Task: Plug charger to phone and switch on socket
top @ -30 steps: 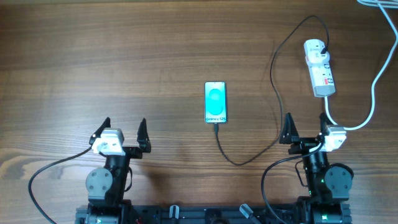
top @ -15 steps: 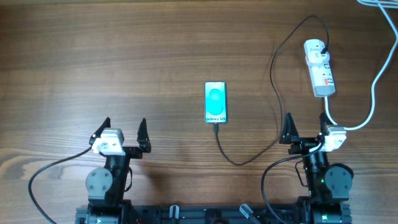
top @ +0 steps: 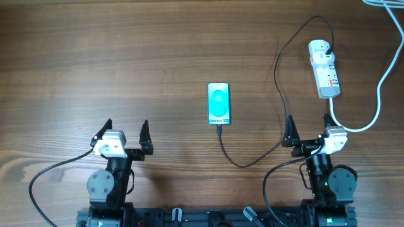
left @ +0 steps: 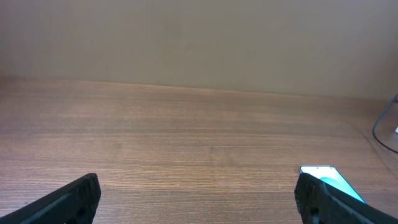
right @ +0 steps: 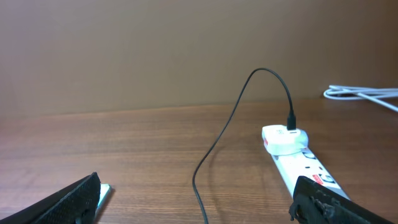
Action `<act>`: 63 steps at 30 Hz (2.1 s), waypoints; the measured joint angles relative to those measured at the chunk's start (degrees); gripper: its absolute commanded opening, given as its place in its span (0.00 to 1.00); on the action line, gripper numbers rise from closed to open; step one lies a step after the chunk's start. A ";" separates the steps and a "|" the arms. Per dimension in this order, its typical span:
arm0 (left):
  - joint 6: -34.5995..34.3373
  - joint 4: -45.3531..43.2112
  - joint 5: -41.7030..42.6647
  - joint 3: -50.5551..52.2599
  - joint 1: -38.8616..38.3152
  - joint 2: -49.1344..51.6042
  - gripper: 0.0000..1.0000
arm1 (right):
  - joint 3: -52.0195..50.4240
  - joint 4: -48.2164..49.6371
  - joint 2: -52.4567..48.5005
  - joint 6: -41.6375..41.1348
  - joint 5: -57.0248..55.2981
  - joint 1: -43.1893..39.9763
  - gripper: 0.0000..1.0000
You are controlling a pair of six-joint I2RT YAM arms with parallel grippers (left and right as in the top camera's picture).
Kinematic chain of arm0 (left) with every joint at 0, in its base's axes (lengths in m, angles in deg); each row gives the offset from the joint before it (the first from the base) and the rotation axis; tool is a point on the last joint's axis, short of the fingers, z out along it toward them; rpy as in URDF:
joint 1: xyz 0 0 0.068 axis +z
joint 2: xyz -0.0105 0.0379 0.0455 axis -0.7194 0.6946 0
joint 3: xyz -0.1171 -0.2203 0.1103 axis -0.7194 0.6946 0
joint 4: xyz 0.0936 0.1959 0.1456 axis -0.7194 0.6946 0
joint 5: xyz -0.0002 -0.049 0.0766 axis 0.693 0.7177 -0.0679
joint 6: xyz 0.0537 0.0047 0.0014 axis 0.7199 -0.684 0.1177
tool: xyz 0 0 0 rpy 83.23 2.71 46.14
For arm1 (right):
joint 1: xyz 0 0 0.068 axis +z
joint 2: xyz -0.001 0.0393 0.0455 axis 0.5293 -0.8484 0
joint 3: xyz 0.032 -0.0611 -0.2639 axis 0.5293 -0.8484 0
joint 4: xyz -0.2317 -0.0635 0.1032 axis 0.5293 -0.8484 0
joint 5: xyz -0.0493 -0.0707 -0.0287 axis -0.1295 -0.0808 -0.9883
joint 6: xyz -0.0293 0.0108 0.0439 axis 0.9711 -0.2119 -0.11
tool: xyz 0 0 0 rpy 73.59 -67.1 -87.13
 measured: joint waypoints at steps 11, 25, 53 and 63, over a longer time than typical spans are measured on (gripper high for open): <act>0.00 0.00 0.00 0.00 0.00 0.00 1.00 | 0.00 0.02 0.00 3.50 0.00 0.00 1.00; 0.00 0.00 0.00 0.00 0.00 0.00 1.00 | 0.00 0.02 0.00 3.50 0.00 0.00 1.00; 0.02 0.00 0.00 0.00 0.00 0.00 1.00 | 0.00 0.00 0.00 3.50 -0.02 0.00 1.00; 0.02 0.00 0.00 0.00 0.00 0.00 1.00 | 0.00 0.00 0.00 3.50 -0.02 0.00 1.00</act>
